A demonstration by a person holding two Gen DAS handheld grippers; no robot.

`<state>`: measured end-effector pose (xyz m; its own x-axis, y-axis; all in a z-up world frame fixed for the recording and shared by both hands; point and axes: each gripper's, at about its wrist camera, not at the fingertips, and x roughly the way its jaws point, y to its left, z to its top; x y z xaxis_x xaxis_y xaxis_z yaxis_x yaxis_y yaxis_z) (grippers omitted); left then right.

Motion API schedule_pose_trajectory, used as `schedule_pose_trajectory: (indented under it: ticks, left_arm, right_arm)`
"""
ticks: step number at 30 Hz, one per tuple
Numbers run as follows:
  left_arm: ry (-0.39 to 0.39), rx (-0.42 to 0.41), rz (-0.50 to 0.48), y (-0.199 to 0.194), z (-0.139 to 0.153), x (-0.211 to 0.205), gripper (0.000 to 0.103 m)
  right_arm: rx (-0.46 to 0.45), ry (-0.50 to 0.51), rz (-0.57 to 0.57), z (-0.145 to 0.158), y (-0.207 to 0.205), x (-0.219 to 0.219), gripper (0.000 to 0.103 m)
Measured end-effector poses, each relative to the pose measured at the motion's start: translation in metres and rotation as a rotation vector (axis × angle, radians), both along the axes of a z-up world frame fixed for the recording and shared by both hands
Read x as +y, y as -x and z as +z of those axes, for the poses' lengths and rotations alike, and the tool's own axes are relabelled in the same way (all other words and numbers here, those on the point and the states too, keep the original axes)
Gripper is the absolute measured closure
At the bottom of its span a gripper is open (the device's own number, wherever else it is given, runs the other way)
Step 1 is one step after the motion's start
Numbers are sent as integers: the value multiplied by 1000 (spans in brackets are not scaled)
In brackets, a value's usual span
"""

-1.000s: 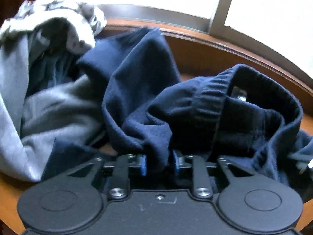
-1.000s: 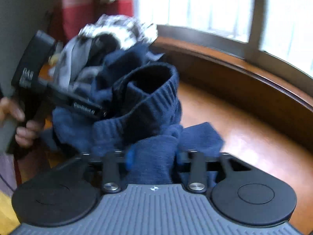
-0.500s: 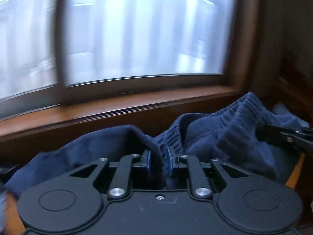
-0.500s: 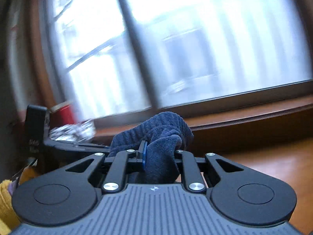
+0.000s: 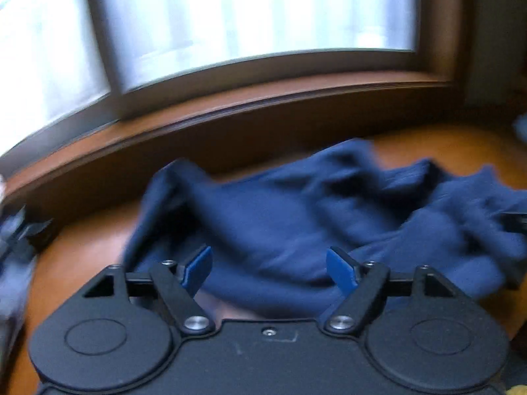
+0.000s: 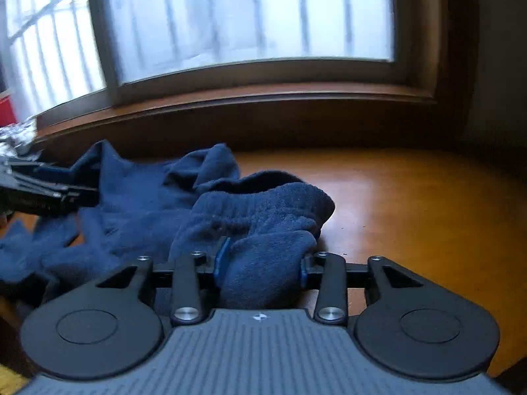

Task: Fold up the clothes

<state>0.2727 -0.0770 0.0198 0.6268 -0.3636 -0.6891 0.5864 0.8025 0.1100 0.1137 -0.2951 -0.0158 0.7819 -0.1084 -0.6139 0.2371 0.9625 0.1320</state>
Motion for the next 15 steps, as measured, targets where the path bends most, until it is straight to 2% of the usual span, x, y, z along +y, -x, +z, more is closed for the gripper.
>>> schedule_pose_trajectory:
  ticks: [2, 5, 9, 12, 15]
  left_arm:
    - [-6, 15, 109, -1, -1, 19, 24]
    - [-17, 35, 216, -13, 1, 45, 24]
    - [-42, 28, 248, -33, -10, 59, 22]
    - [-97, 34, 233, -53, -22, 56, 22]
    - [-145, 46, 220, -67, -37, 50, 22]
  right_arm:
    - [55, -16, 81, 5, 4, -12, 23]
    - [142, 97, 131, 13, 18, -34, 23]
    - [108, 138, 103, 32, 8, -50, 23]
    - [67, 143, 129, 28, -22, -38, 23]
    - [71, 146, 182, 9, -68, -7, 23]
